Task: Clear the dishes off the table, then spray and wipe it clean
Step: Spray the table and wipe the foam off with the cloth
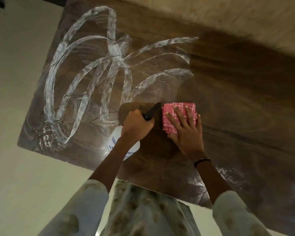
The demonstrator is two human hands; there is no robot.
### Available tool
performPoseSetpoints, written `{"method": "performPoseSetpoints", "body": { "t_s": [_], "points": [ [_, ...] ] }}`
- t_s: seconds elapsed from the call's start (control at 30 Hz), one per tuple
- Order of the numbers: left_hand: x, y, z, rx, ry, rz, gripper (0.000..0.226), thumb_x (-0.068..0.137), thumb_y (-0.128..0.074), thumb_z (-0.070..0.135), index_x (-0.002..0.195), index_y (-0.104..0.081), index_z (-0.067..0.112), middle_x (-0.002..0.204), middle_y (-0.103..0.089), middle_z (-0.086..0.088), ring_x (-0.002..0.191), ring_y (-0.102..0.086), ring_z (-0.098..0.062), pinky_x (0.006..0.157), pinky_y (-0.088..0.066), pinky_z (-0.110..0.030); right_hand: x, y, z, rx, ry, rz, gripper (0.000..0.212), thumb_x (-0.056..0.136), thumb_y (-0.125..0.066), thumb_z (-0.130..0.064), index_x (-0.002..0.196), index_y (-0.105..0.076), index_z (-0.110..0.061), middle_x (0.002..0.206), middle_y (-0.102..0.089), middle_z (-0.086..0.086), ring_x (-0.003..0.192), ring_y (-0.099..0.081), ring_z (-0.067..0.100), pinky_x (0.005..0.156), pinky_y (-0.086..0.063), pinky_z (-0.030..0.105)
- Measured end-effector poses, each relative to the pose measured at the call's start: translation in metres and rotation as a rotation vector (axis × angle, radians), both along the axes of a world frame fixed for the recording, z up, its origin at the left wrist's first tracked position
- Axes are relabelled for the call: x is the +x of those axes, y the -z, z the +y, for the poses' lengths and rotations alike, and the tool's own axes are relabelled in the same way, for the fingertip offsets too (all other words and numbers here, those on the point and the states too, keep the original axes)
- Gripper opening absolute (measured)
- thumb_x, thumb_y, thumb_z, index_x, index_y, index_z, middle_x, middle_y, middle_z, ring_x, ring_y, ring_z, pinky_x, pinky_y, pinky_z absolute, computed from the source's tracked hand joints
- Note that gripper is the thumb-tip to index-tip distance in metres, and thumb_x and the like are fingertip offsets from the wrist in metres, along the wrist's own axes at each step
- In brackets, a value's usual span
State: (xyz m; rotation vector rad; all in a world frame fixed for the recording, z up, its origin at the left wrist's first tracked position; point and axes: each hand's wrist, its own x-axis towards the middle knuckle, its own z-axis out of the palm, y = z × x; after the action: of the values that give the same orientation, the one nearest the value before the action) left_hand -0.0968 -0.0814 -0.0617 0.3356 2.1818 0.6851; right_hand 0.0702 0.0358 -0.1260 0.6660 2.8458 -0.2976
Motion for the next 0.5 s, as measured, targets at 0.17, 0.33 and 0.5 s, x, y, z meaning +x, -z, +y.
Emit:
{"method": "performPoseSetpoints", "body": {
  "t_s": [0.17,0.33,0.5],
  "points": [
    [-0.004,0.003,0.013,-0.009,0.029,-0.022,0.032,0.073,-0.061,0.035,0.083,-0.059,0.005,0.074,-0.060,-0.012,0.064,-0.060,-0.028,0.057,-0.049,-0.035,0.000,0.002,0.022,0.000,-0.006,-0.013,0.067,0.088,-0.030,-0.062,0.149,-0.011,-0.040,0.158,-0.017,-0.002,0.147,-0.008,0.029,0.112,-0.014,0.064],
    [-0.014,0.005,0.016,-0.026,0.000,0.024,0.026,0.078,-0.064,0.026,0.089,-0.062,0.001,0.069,-0.059,-0.009,0.062,-0.060,-0.023,0.053,-0.044,-0.028,-0.027,0.000,0.063,-0.006,0.059,-0.030,0.067,0.088,-0.028,-0.060,0.149,-0.013,-0.037,0.159,-0.016,0.000,0.146,-0.008,0.032,0.109,-0.016,0.068],
    [-0.021,0.002,0.010,0.013,-0.084,0.037,0.016,0.081,-0.064,0.016,0.085,-0.064,0.000,0.055,-0.050,-0.007,0.047,-0.047,-0.021,0.050,-0.037,-0.027,-0.096,0.002,0.067,-0.026,0.117,0.013,0.069,0.090,-0.048,-0.048,0.149,-0.016,-0.034,0.160,-0.013,0.001,0.146,-0.006,0.038,0.109,-0.009,0.069]
  ]
}}
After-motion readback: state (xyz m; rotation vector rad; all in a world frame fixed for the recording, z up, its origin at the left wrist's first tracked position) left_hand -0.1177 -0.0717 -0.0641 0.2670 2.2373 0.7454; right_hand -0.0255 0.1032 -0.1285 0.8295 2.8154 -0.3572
